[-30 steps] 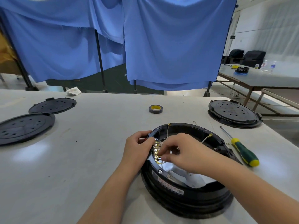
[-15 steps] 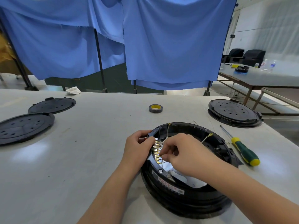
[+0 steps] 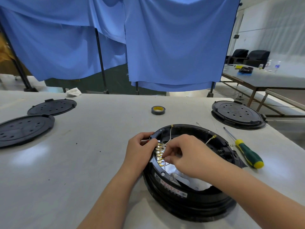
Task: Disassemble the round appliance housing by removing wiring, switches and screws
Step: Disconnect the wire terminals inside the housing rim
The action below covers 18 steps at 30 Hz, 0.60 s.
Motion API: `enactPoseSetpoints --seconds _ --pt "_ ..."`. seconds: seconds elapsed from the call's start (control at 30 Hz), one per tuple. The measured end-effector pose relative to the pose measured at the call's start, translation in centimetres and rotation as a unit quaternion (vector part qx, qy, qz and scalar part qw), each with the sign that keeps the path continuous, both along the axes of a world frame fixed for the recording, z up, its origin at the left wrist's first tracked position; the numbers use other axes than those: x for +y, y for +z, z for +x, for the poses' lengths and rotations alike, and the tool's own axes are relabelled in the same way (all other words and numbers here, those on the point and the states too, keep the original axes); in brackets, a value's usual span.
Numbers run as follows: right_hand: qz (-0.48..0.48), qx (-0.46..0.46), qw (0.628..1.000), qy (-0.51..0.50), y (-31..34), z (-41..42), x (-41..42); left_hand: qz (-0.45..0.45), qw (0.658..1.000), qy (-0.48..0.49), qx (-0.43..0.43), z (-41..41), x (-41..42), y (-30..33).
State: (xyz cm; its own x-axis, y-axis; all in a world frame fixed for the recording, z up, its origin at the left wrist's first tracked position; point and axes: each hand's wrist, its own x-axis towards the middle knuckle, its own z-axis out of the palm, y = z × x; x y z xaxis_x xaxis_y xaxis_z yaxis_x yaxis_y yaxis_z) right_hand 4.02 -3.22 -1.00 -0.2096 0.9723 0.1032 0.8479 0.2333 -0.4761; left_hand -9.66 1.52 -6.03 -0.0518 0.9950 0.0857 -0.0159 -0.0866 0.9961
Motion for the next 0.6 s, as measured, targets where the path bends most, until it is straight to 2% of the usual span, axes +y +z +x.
enactPoseSetpoints --seconds 0.2,0.4,0.6 --pt "0.056 -0.030 0.998 -0.029 -0.9 -0.5 -1.0 -0.003 1.000 -0.002 -0.006 0.0 -0.1 0.0" --pt "0.031 -0.016 0.999 -0.038 0.0 0.7 0.3 -0.007 1.000 0.001 -0.009 0.0 -0.1 0.0" --pt "0.038 0.067 0.996 -0.035 0.8 2.2 -0.1 -0.014 1.000 -0.002 -0.014 0.0 -0.1 0.1"
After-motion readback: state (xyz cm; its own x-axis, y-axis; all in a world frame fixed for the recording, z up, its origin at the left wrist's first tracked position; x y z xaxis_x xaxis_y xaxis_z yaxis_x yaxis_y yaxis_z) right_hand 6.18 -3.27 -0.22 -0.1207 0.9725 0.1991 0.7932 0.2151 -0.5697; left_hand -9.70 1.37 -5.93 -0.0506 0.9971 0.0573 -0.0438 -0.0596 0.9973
